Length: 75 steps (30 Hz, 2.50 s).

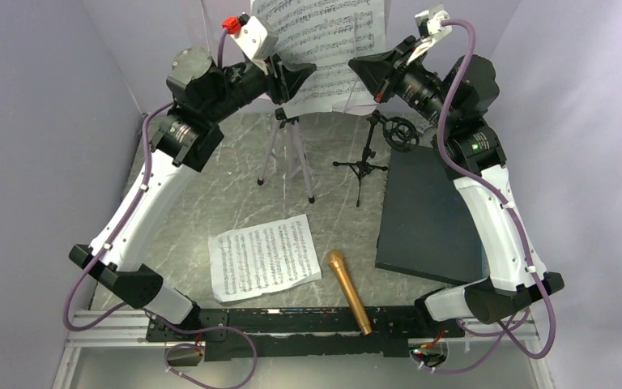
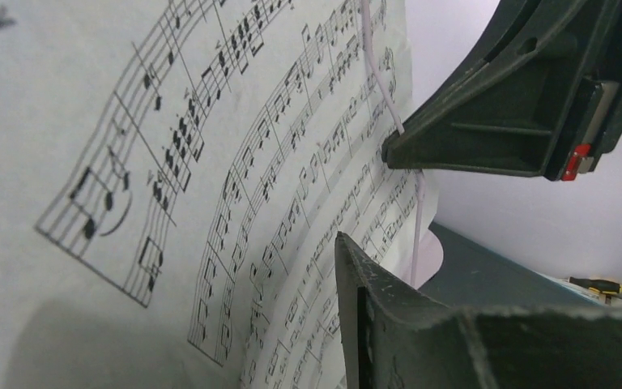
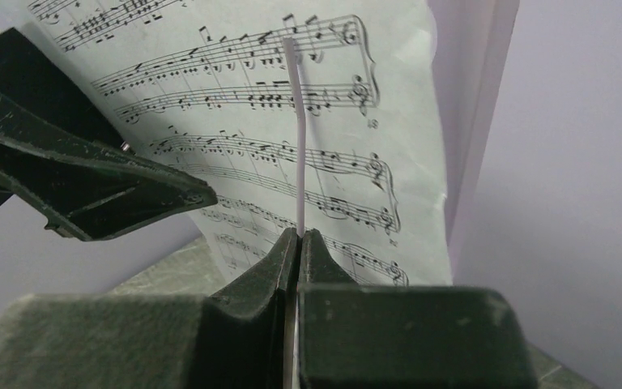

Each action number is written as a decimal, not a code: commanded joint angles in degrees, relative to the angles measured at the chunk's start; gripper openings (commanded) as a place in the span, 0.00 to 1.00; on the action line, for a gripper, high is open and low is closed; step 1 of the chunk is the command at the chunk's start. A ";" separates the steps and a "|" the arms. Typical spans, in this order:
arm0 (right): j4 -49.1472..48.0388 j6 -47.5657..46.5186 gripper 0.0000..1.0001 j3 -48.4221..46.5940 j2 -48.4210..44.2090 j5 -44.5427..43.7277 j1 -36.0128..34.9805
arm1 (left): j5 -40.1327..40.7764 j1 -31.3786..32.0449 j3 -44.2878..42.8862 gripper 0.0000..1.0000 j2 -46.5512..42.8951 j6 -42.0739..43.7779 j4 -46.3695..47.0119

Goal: Set up the instrument practice props

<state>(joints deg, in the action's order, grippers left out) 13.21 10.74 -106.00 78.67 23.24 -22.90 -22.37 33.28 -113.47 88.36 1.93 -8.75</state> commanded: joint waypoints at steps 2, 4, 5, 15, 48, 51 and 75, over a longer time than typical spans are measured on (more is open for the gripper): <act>-2.31 -0.24 0.00 -0.45 -1.50 0.62 -0.08 | 3.56 -0.14 5.26 0.43 -6.45 0.11 5.67; -2.30 -0.26 0.00 -0.52 -1.43 0.73 -0.03 | 4.39 -0.19 6.15 0.39 -7.17 0.42 5.21; -2.24 -0.28 0.00 -0.53 -1.42 0.70 -0.04 | 4.73 -0.15 6.36 0.37 -7.34 0.56 4.97; -2.30 -0.63 0.00 -0.75 -1.42 1.58 -0.01 | 3.56 -0.14 1.52 0.03 -4.55 2.86 2.77; -3.46 -0.46 0.00 0.36 -1.33 4.98 -0.08 | -5.19 -0.14 -4.50 0.50 1.91 7.28 8.02; -3.67 -0.38 0.00 0.61 -1.48 4.51 -0.11 | -3.14 -0.14 -3.29 0.62 1.17 7.52 7.54; -5.68 0.86 0.41 2.88 -3.71 3.17 -0.07 | 6.86 -0.32 10.44 0.65 -6.62 8.26 12.50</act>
<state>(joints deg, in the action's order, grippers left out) 11.40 11.07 -103.53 77.80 26.52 -22.92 -17.41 33.17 -104.40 84.68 9.39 1.15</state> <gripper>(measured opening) 0.393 0.639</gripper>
